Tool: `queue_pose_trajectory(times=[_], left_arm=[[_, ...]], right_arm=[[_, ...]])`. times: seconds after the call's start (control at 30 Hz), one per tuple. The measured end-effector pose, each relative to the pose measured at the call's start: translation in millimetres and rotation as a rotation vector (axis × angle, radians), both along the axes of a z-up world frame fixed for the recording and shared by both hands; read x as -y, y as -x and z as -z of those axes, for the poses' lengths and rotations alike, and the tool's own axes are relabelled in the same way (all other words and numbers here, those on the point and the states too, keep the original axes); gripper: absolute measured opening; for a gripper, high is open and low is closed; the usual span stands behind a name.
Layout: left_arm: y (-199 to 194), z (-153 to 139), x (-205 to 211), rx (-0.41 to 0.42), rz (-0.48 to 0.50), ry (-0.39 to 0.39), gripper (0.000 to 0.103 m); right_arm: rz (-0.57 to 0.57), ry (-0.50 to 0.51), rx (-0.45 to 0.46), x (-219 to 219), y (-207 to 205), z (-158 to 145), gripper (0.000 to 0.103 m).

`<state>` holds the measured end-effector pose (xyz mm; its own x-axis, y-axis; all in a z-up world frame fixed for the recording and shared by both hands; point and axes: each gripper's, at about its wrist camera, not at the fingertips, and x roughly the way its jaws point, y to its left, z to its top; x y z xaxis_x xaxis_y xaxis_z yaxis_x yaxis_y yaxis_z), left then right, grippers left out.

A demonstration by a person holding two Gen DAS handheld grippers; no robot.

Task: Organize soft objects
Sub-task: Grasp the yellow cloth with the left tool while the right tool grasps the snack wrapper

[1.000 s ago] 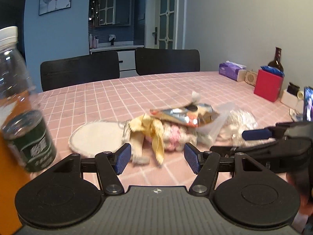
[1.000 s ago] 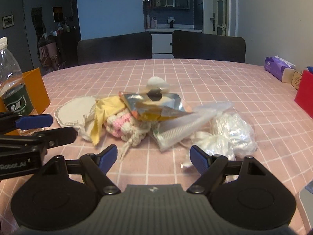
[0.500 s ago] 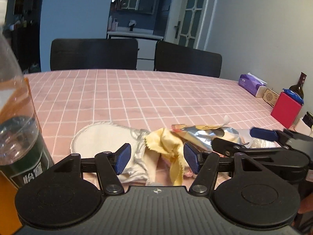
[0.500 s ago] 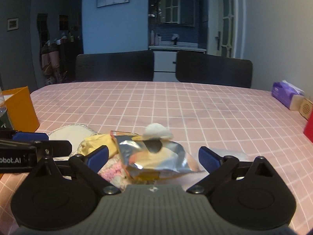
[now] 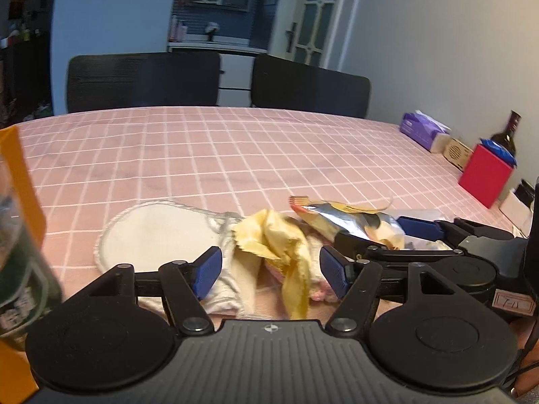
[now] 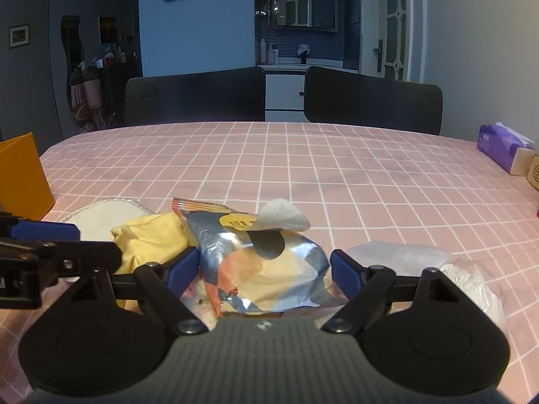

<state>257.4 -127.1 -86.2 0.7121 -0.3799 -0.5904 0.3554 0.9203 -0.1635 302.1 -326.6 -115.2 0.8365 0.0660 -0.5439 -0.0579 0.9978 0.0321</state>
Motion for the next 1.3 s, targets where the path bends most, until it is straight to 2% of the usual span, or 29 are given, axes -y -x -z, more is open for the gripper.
queue_pose_trajectory(times=[0.1, 0.3, 0.37, 0.43, 0.47, 0.53, 0.67, 0.9, 1.07, 1.3], left_arm=[[-3, 4, 7, -0.003, 0.035, 0.006, 0.078], [-18, 15, 16, -0.042, 0.041, 0.026, 0.067], [-22, 20, 16, -0.061, 0.037, 0.041, 0.057], [-25, 23, 15, -0.067, 0.037, 0.071, 0.035], [-25, 24, 14, -0.066, 0.032, 0.079, 0.031], [-26, 25, 16, -0.066, 0.018, 0.069, 0.007], [-21, 19, 18, -0.032, -0.001, 0.058, 0.004], [2, -8, 11, 0.063, -0.015, 0.069, 0.004], [20, -19, 4, 0.075, -0.017, 0.091, 0.004], [53, -19, -8, 0.055, -0.03, 0.098, 0.004]], right_arm=[[0.001, -0.028, -0.002, 4, 5, 4, 0.074], [0.026, -0.115, -0.014, 18, 9, 10, 0.07], [0.031, -0.116, -0.013, 19, 10, 12, 0.07], [0.031, -0.107, -0.011, 17, 10, 11, 0.07], [0.032, -0.098, -0.008, 15, 11, 11, 0.07], [0.03, -0.076, 0.0, 11, 12, 9, 0.069], [0.046, -0.032, 0.028, 6, 19, 2, 0.063], [0.043, -0.066, 0.063, 6, 37, -11, 0.054], [0.007, -0.07, 0.081, -1, 59, -22, 0.054], [-0.03, -0.086, 0.084, -8, 98, -33, 0.054]])
